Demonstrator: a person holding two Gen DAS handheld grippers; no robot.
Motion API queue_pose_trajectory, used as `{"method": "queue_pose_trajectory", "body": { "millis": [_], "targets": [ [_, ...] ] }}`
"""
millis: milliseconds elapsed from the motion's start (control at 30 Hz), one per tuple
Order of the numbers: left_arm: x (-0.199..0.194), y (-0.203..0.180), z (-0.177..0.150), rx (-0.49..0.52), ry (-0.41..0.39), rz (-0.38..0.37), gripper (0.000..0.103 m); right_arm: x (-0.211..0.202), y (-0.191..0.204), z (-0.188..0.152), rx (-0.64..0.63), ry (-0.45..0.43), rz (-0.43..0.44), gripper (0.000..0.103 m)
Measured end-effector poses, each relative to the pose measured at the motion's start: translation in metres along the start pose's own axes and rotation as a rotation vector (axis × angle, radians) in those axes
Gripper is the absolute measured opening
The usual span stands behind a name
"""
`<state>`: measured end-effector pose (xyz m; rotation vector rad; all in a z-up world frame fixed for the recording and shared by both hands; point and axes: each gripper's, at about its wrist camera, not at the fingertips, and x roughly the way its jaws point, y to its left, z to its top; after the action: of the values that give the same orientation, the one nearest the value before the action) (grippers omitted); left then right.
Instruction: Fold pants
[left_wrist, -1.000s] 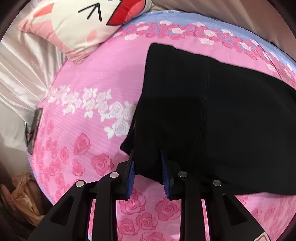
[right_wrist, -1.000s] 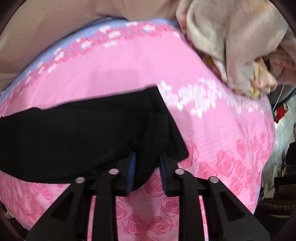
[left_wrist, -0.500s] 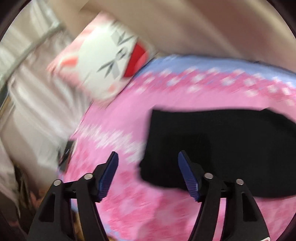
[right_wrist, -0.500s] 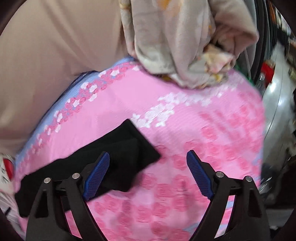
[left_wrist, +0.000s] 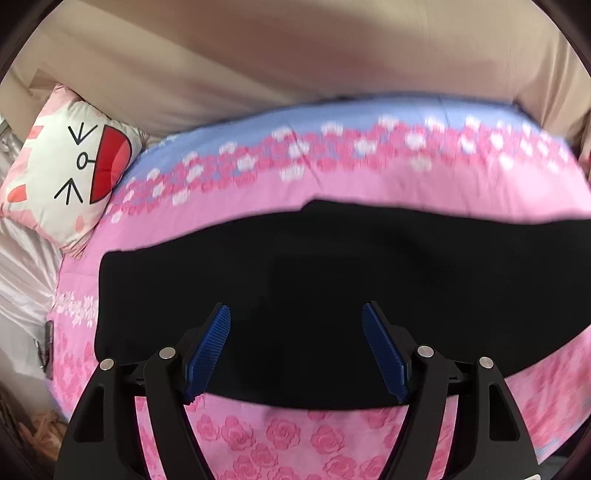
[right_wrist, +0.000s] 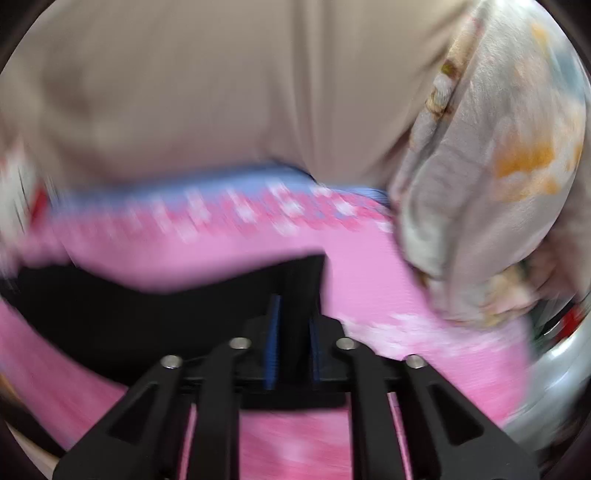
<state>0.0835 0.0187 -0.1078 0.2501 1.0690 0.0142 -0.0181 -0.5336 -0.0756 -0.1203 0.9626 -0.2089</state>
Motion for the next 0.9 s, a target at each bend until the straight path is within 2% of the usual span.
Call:
{"method": "queue_pose_trajectory", "body": {
  "millis": [33, 67, 100, 167, 233, 300, 367, 433, 467, 500, 567, 600, 633, 733, 767, 800, 833, 867, 900],
  "targets": [
    [0.005, -0.003, -0.003, 0.005, 0.019, 0.006, 0.072, 0.027, -0.011, -0.021, 0.014, 0.118, -0.054, 0.071],
    [0.012, -0.004, -0.008, 0.007, 0.049, 0.013, 0.072, 0.050, -0.023, -0.043, 0.055, 0.241, -0.089, 0.065],
    [0.016, -0.004, -0.010, 0.008, 0.067, 0.018, 0.072, 0.054, -0.029, -0.052, 0.091, 0.271, -0.090, 0.058],
    [0.021, -0.002, -0.015, 0.008, 0.082, 0.038, 0.072, 0.042, -0.040, -0.063, 0.225, 0.220, -0.065, 0.059],
    [0.023, -0.004, -0.019, 0.005, 0.094, 0.038, 0.072, 0.027, -0.045, -0.063, 0.385, 0.140, 0.016, 0.064],
    [0.028, -0.007, -0.020, 0.008, 0.115, 0.038, 0.072, 0.030, -0.041, -0.052, 0.473, 0.117, 0.106, 0.065],
    [0.029, -0.015, -0.019, 0.015, 0.118, 0.039, 0.072, 0.045, -0.033, -0.043, 0.474, 0.131, 0.130, 0.065],
    [0.026, -0.023, -0.016, 0.023, 0.108, 0.029, 0.072, 0.068, -0.024, -0.041, 0.436, 0.208, 0.097, 0.064],
    [0.024, -0.026, -0.015, 0.028, 0.101, 0.028, 0.072, 0.075, -0.017, -0.041, 0.422, 0.237, 0.103, 0.059],
    [0.023, -0.029, -0.014, 0.032, 0.096, 0.028, 0.072, 0.079, -0.010, -0.041, 0.406, 0.253, 0.113, 0.047],
    [0.020, -0.033, -0.012, 0.038, 0.084, 0.029, 0.073, 0.077, 0.003, -0.039, 0.339, 0.261, 0.053, 0.032],
    [0.019, -0.033, -0.013, 0.039, 0.083, 0.034, 0.075, 0.072, 0.006, -0.036, 0.314, 0.255, 0.033, 0.015],
    [0.020, -0.034, -0.013, 0.040, 0.084, 0.042, 0.075, 0.067, 0.004, -0.032, 0.304, 0.236, 0.022, 0.008],
    [0.023, -0.028, -0.018, 0.033, 0.094, 0.067, 0.075, 0.041, -0.008, -0.017, 0.309, 0.107, -0.036, 0.007],
    [0.025, -0.026, -0.020, 0.027, 0.099, 0.070, 0.076, 0.047, -0.009, -0.018, 0.289, 0.109, -0.063, 0.008],
    [0.030, -0.024, -0.022, 0.022, 0.107, 0.076, 0.076, 0.068, -0.009, -0.026, 0.256, 0.196, -0.058, 0.012],
    [0.036, -0.022, -0.026, 0.020, 0.123, 0.088, 0.076, 0.080, -0.008, -0.030, 0.244, 0.246, -0.062, 0.012],
    [0.041, -0.020, -0.028, 0.022, 0.139, 0.102, 0.076, 0.080, -0.007, -0.032, 0.244, 0.252, -0.073, 0.012],
    [0.044, -0.017, -0.030, 0.021, 0.148, 0.113, 0.076, 0.067, -0.007, -0.027, 0.278, 0.209, -0.103, 0.012]
  ]
}}
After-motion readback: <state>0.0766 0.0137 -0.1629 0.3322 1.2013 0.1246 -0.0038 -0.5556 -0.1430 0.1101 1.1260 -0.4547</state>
